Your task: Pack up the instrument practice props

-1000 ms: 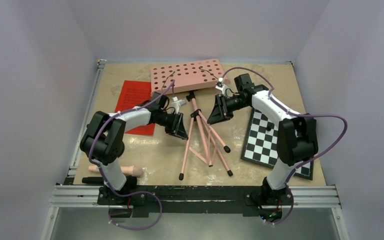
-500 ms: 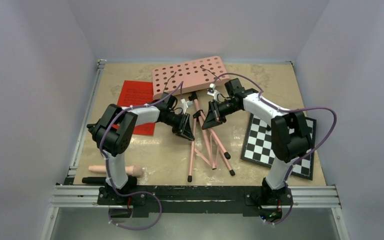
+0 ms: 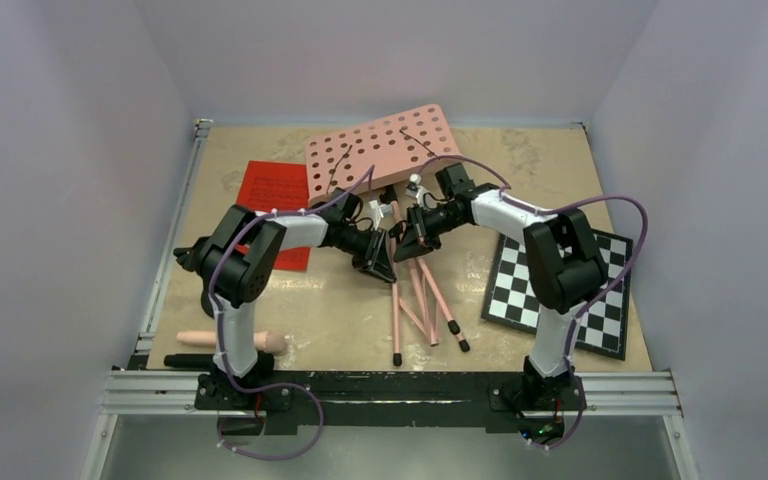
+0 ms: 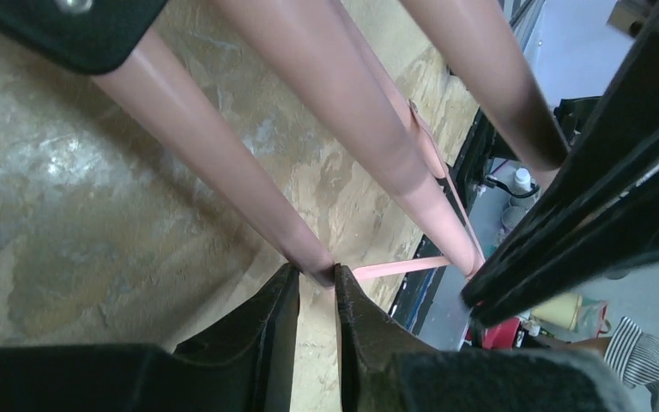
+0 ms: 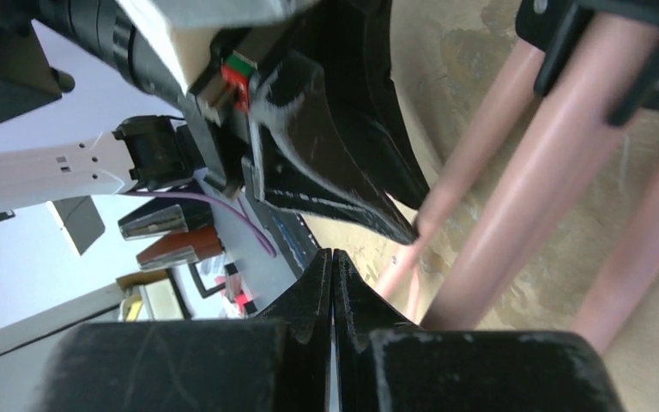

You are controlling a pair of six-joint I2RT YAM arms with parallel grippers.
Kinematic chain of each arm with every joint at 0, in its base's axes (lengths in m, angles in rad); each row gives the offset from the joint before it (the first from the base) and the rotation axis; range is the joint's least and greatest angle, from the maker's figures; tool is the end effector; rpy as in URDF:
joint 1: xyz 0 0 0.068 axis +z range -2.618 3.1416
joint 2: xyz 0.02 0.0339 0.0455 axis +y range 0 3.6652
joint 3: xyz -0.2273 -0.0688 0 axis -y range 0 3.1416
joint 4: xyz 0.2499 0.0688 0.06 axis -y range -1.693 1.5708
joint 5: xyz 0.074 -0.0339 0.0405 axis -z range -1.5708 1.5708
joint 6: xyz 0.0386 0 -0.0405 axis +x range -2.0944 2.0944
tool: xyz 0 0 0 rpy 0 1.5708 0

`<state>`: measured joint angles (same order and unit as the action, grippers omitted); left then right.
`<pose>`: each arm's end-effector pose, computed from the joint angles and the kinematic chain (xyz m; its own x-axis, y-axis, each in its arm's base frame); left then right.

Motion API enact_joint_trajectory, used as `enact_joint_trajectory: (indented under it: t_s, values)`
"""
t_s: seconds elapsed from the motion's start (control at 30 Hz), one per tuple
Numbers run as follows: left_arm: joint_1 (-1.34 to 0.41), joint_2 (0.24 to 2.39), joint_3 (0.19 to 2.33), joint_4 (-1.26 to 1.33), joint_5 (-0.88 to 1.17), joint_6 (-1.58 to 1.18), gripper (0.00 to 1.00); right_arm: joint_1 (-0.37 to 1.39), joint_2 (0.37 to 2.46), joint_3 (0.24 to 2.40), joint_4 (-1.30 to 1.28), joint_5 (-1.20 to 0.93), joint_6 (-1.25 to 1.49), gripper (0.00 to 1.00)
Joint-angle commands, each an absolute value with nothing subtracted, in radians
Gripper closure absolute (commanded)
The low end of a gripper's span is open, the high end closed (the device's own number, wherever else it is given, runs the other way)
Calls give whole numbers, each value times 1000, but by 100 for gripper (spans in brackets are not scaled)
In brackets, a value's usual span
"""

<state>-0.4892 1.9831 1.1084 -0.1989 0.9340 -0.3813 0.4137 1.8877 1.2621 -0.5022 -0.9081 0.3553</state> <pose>0.3064 -0.1983 0.0833 -0.9501 0.2551 -0.1797 0.2848 0.4736 -0.8334 0.3270 0.1768 0.1435 -0.9693 -0.1918 -0.1541 -0.2342 0.5271 0.8169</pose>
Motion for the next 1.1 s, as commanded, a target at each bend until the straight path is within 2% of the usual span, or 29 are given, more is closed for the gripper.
enact_joint_trajectory:
  t_s: [0.0,0.23,0.4,0.5,0.63,0.7,0.73,0.93,1.07]
  values:
    - [-503,2015,1160,-81,916,-394,76,463,1983,1248,-446,-806,429,100]
    - [-486,1986,1108,-20,911,-447,75,490,2054,1255,-414,-759,557,100]
    - [-441,1893,1056,6,943,-462,68,458,1947,1363,-472,-896,411,99]
    - [-420,1845,1064,-110,957,-407,62,429,1833,1427,-587,-899,319,66]
    - [-411,1801,1094,-225,942,-354,60,378,1695,1403,-649,-868,264,37]
    - [-411,1800,1122,-302,915,-324,59,360,1646,1393,-722,-827,196,6]
    - [-411,1804,1138,-343,900,-308,59,349,1627,1392,-783,-795,155,2]
    - [-445,1844,1242,-531,780,-173,58,282,1573,1373,-949,-488,33,1]
    - [-469,1877,1286,-575,742,-161,55,308,1536,1331,-959,-434,26,1]
